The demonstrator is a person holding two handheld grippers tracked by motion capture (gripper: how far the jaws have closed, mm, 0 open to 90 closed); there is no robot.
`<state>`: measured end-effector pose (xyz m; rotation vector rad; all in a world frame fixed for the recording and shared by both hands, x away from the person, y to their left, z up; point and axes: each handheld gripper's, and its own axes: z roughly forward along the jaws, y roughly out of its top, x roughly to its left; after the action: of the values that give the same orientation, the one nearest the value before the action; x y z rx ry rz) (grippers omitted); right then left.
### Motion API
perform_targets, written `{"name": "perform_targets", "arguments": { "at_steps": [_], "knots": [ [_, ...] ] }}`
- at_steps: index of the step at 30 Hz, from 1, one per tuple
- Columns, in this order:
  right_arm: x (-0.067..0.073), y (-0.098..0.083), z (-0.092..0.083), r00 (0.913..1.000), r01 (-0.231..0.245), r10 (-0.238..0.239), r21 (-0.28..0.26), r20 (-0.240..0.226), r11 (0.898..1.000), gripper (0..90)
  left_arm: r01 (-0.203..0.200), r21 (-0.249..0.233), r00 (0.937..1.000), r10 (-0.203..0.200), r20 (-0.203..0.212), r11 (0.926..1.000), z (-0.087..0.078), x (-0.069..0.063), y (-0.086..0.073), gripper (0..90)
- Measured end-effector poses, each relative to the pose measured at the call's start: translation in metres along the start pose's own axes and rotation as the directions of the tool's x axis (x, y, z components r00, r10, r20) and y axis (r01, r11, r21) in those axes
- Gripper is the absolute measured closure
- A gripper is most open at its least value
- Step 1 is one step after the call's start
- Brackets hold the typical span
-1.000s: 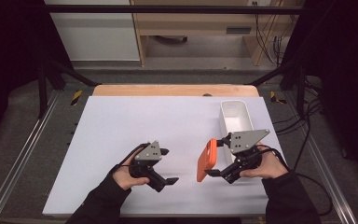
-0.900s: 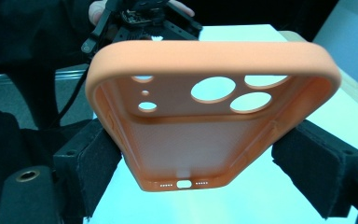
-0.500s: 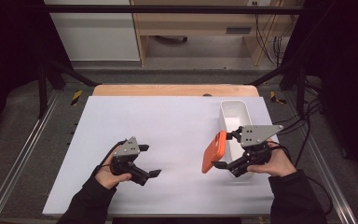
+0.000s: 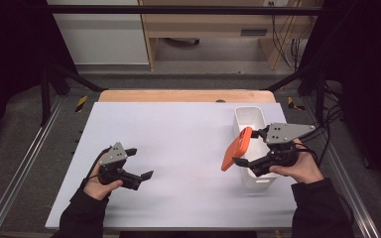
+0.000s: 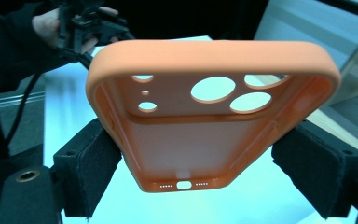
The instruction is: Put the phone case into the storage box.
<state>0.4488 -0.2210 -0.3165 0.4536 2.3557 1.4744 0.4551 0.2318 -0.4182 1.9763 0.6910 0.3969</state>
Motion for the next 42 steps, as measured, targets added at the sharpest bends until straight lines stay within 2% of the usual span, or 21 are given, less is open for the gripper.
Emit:
{"name": "perform_targets", "arguments": {
  "at_steps": [10,15,17,22,27,35,42],
  "knots": [
    [-0.010,0.009,-0.005,0.9960,-0.026,0.027,-0.011,0.086,1.000,16.1,0.044,-0.009,0.9968,-0.044,-0.067,0.9990,-0.013,0.015,-0.014,0.2],
    [-0.012,0.014,-0.004,0.9936,-0.017,0.015,0.017,0.112,1.000,16.1,0.047,-0.011,0.9936,-0.048,-0.102,0.9988,-0.016,0.019,-0.019,0.6],
    [-0.014,0.016,-0.004,0.9923,-0.024,0.021,0.017,0.122,1.000,16.0,0.032,-0.018,0.9921,-0.034,-0.121,0.9993,-0.017,0.021,-0.020,1.5],
    [-0.021,0.020,-0.004,0.9859,-0.046,0.044,0.009,0.161,0.999,16.0,0.045,-0.018,0.9891,-0.047,-0.140,0.9988,-0.019,0.024,-0.024,1.7],
    [-0.028,0.024,-0.005,0.9750,-0.073,0.071,0.001,0.210,0.997,16.1,0.067,-0.017,0.9880,-0.068,-0.139,0.9976,-0.020,0.027,-0.027,1.6],
    [-0.041,0.027,-0.003,0.9517,-0.126,0.124,-0.010,0.281,0.992,16.1,0.085,-0.033,0.9880,-0.088,-0.127,0.9959,-0.023,0.028,-0.029,1.6],
    [-0.049,0.029,0.000,0.9255,-0.161,0.155,-0.012,0.346,0.987,16.1,0.092,-0.048,0.9878,-0.097,-0.122,0.9946,-0.024,0.029,-0.031,1.3]
  ]
}}
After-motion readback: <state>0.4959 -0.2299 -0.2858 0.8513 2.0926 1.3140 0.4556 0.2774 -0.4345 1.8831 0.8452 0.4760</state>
